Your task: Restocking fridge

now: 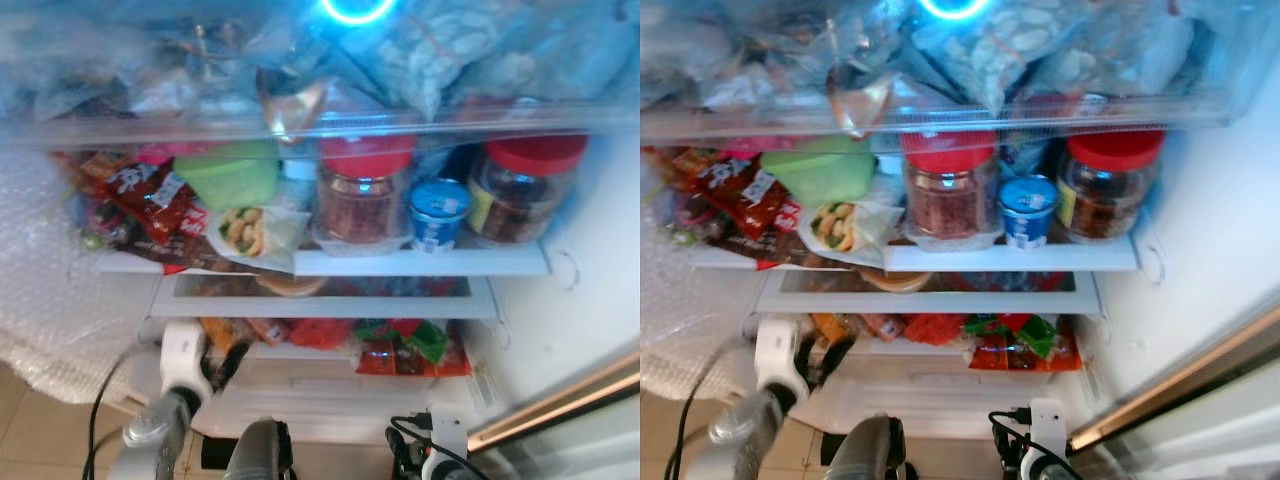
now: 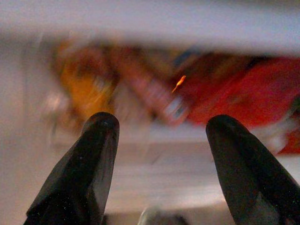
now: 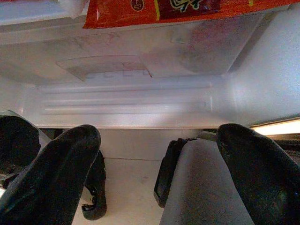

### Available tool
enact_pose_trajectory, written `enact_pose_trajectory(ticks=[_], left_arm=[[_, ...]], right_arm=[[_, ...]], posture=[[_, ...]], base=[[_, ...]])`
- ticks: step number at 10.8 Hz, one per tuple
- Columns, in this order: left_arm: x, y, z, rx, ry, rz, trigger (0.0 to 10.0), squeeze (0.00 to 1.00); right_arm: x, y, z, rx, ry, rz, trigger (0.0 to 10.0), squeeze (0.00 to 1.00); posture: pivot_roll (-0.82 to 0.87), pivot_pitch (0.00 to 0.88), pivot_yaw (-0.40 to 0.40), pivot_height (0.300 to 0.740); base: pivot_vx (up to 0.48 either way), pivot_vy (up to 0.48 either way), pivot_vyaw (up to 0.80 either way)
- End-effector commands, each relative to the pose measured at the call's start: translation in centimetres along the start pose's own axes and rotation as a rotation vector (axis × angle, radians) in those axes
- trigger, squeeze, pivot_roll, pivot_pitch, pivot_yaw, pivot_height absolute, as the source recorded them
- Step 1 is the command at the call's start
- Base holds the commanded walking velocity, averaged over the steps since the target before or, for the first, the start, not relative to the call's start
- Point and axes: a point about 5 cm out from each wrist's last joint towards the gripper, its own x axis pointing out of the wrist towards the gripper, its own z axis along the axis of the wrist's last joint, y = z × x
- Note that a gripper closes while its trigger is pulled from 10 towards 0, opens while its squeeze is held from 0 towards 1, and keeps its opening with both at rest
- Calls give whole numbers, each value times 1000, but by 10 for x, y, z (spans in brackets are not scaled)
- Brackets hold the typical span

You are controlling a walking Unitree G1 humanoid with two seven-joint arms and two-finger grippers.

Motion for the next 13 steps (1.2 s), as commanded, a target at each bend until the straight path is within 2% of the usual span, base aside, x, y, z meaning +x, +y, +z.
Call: enact_pose_trajectory(ticks=[1, 2, 4, 7, 10, 12, 13], left_arm=[[-1, 7, -14, 18, 62, 34, 10000, 0], [-1, 9, -42, 62, 205, 45, 10000, 0], [-9, 17, -71, 89, 357, 105, 10000, 0], [-20, 20, -92, 81, 449, 160, 10000, 0], [-32, 26, -105, 80, 502, 186, 10000, 0], [-45, 34, -117, 11, 561, 265, 10000, 0], [-50, 33, -123, -7, 583, 277, 10000, 0]], right_arm=[[-13, 3, -44, 42, 160, -7, 10000, 0], [-13, 4, -45, 50, 161, -16, 10000, 0], [-13, 5, -47, 56, 166, -23, 10000, 0], [-14, 3, -47, 61, 167, -33, 10000, 0], [-14, 3, -48, 53, 174, -26, 10000, 0], [-14, 5, -47, 20, 172, -21, 10000, 0], [-14, 5, -47, 27, 165, -23, 10000, 0]], posture=[[62, 144, 100, 633], [62, 137, 108, 633], [52, 121, 117, 633], [51, 114, 114, 633], [56, 102, 108, 633], [53, 90, 109, 633], [49, 85, 112, 633]], base=[[0, 0, 0], [0, 0, 0], [0, 0, 0], [0, 0, 0], [0, 0, 0], [0, 0, 0], [0, 0, 800]])
